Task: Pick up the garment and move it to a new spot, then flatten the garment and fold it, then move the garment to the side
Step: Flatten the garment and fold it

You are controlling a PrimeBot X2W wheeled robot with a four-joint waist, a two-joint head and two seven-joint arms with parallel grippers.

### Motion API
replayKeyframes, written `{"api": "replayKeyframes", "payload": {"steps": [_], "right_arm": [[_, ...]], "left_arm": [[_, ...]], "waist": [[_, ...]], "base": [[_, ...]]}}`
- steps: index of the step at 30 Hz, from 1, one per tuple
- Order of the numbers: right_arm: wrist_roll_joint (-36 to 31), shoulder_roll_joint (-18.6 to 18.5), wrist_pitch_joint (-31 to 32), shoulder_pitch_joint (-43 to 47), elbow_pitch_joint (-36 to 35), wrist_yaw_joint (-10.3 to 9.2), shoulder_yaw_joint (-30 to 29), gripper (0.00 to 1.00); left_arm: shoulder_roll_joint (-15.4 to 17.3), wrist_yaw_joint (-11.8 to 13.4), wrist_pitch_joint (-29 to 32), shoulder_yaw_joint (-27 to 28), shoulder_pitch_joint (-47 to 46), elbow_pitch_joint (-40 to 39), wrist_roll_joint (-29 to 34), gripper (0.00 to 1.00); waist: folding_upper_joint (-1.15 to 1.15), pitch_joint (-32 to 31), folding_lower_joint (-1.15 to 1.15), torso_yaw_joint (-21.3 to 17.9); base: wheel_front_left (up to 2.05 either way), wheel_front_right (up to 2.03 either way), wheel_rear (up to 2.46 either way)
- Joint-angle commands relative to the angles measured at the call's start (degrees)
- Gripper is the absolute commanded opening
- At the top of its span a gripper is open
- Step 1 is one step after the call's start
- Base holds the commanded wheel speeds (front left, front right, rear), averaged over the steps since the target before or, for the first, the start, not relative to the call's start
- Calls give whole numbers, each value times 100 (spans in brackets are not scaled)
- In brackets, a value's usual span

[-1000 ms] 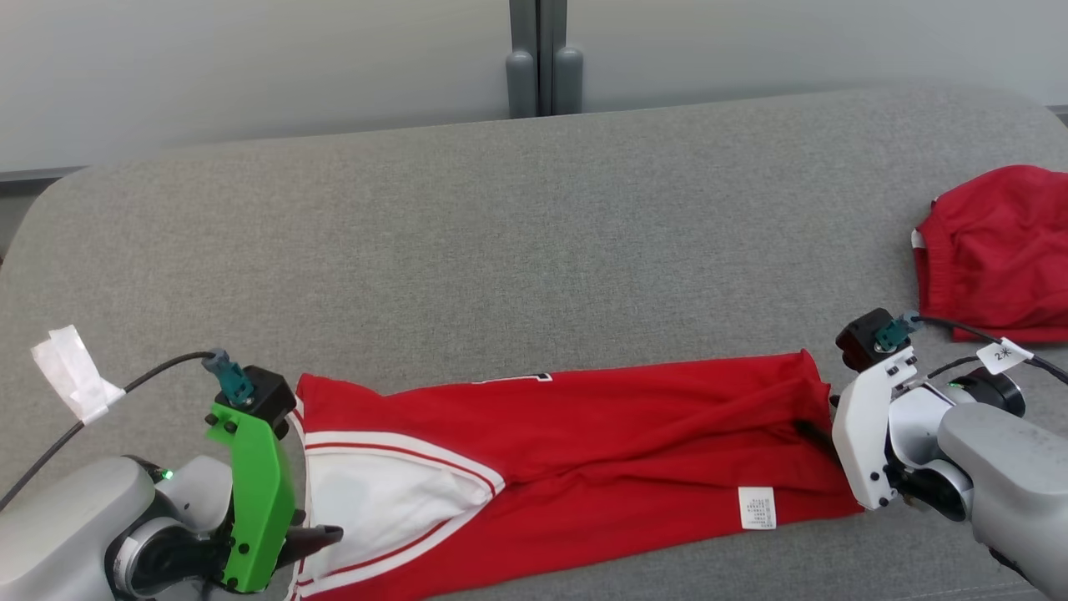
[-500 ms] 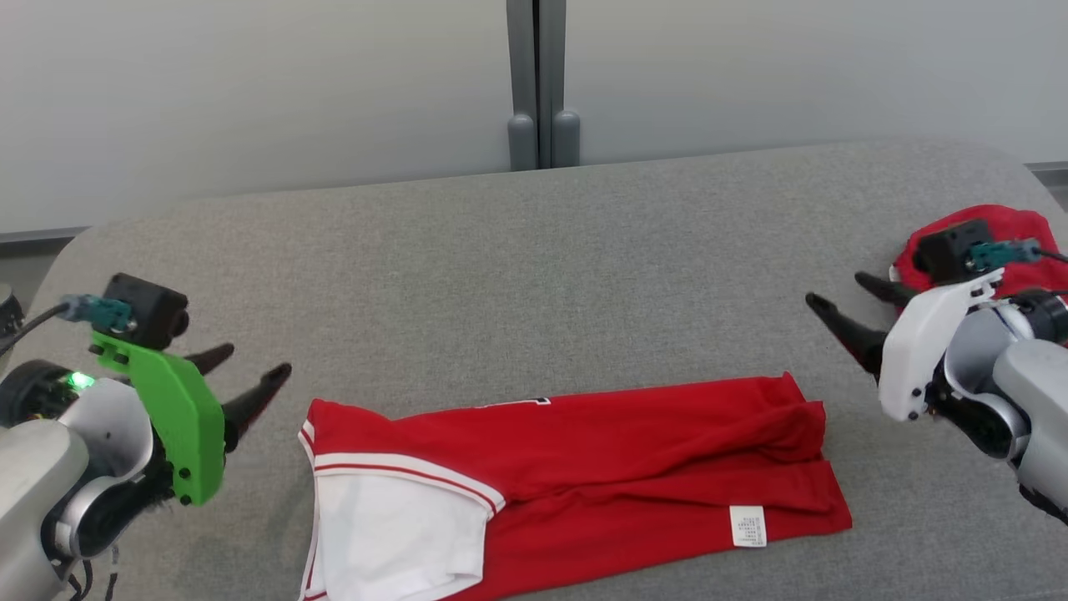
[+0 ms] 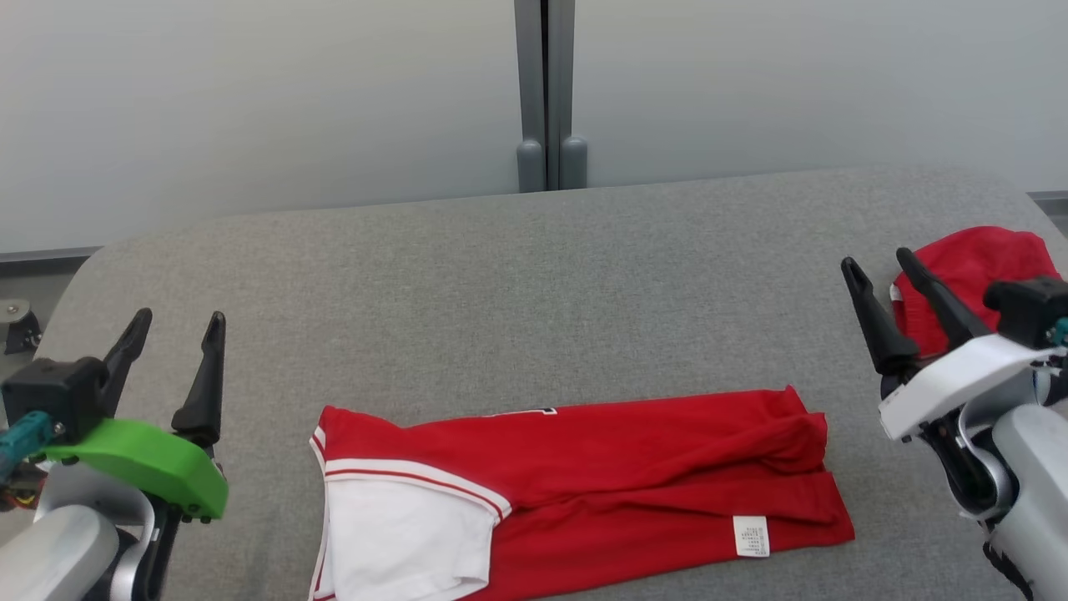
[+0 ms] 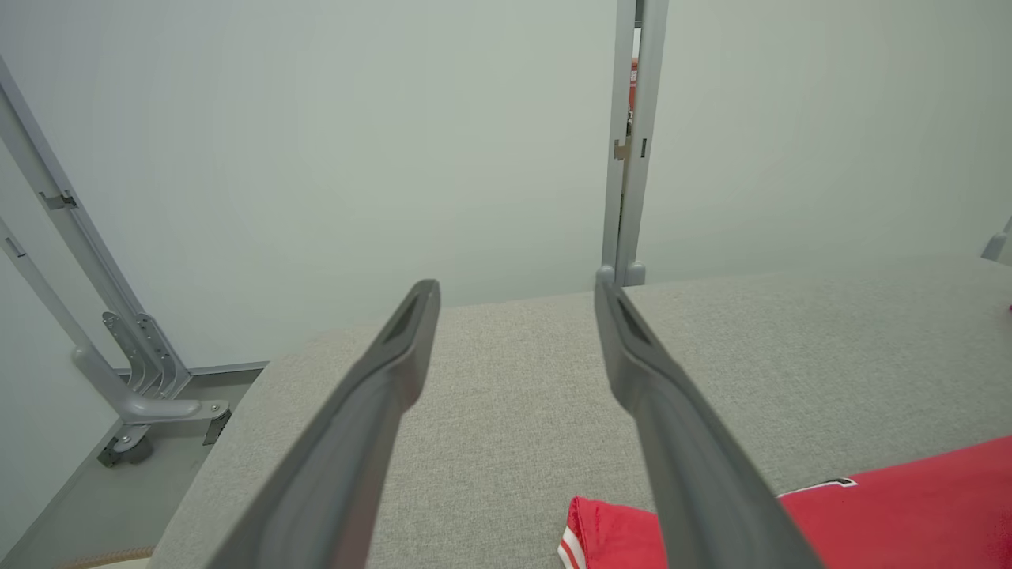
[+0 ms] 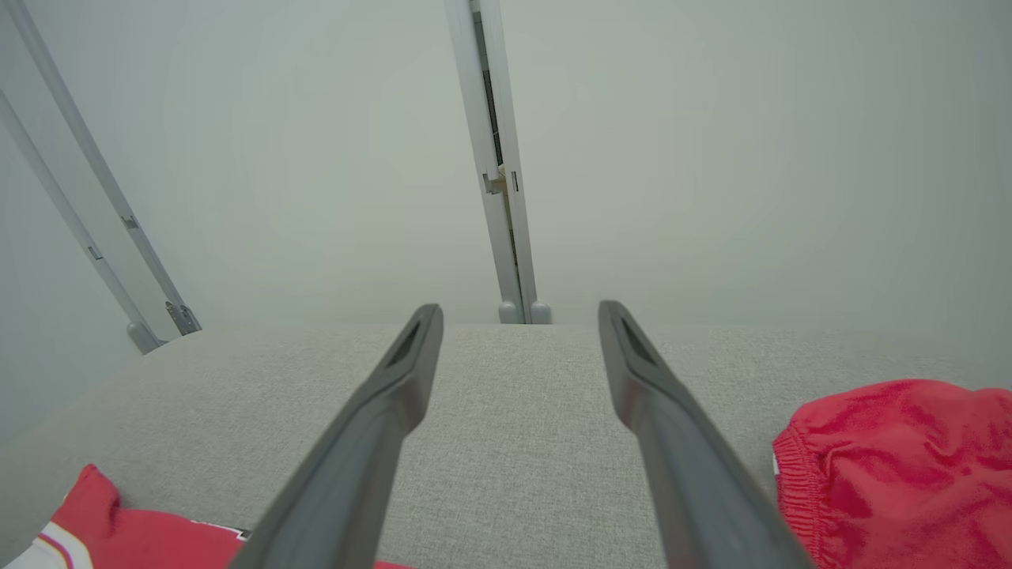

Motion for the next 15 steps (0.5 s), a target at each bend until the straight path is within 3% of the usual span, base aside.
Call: {"api": "replayKeyframes", "payload": {"steps": [1, 4, 8, 15], "right_arm": [[-308, 114, -45, 280, -161, -8, -368, 100], [-950, 608, -32, 1007, -583, -7, -1177, 100], [-1547, 1056, -33, 1744, -919, -7, -1782, 100], [-1916, 1316, -35, 2216, -906, -7, -1992, 100]], "left_arm": [[-147, 120, -43, 282, 256, -81, 169, 100], [-660, 245, -39, 978, 969, -282, 685, 100], [-1393, 173, -43, 1891, 1815, -421, 1430, 100], [-2534, -589, -40, 2883, 2681, -200, 2298, 100]], "waist": [[0, -1, 0, 30], [0, 18, 0, 67], [0, 54, 0, 84], [0, 142, 0, 119]], "base": [[0, 0, 0], [0, 0, 0], [0, 0, 0], [0, 0, 0]]}}
